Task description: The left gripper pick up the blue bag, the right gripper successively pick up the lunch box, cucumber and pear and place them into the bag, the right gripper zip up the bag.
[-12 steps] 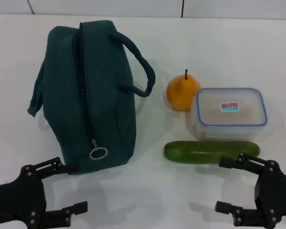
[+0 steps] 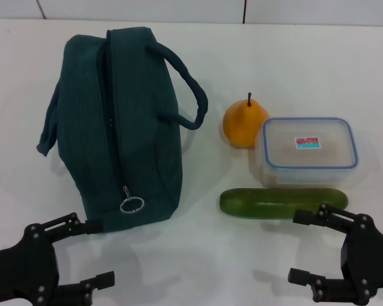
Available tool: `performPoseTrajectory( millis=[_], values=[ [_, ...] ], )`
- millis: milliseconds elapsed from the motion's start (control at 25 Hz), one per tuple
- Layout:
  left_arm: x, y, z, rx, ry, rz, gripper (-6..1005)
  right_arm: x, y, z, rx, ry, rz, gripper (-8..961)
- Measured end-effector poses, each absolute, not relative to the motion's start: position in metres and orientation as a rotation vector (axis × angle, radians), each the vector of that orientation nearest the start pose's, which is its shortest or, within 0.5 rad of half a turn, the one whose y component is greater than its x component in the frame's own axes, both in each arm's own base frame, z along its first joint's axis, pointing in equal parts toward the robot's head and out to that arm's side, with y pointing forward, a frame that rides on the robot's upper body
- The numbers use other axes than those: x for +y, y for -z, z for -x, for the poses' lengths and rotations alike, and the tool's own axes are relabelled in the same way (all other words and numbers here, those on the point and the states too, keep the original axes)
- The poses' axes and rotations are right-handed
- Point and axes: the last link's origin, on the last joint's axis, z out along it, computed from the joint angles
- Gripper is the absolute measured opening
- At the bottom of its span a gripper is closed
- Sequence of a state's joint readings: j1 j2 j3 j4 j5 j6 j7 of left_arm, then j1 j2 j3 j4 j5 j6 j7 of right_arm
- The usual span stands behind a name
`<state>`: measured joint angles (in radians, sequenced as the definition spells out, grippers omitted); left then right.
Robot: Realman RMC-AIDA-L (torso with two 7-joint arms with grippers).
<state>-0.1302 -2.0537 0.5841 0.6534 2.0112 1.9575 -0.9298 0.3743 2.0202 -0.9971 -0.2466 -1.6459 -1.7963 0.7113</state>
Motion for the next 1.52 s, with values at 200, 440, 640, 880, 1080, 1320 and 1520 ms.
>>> performPoseTrajectory(
  millis=[200,440,640,880,1080,1320,1520],
  values=[
    [0.172,-0.031,0.329,-0.489,0.983,2.678,843,0.223,0.036,-0.283,0.202,-1.121,2.767,839],
    [0.188,-0.053,0.321,-0.850,1.214,2.543,843,0.224,0.036,-0.282,0.204,-1.124,2.762,839],
    [0.210,-0.077,0.318,-1.089,1.337,2.412,838,0.226,0.036,-0.281,0.198,-1.134,2.755,838],
    [0.233,-0.111,0.313,-1.188,1.350,2.370,831,0.225,0.035,-0.280,0.198,-1.151,2.756,838],
    [0.255,-0.144,0.304,-1.295,1.313,2.373,831,0.226,0.036,-0.278,0.198,-1.157,2.759,837],
    [0.292,-0.162,0.284,-1.500,1.103,2.374,831,0.227,0.036,-0.276,0.190,-1.159,2.762,837],
    [0.319,-0.172,0.260,-1.600,0.693,2.342,832,0.228,0.037,-0.276,0.204,-1.165,2.765,836]
  ],
)
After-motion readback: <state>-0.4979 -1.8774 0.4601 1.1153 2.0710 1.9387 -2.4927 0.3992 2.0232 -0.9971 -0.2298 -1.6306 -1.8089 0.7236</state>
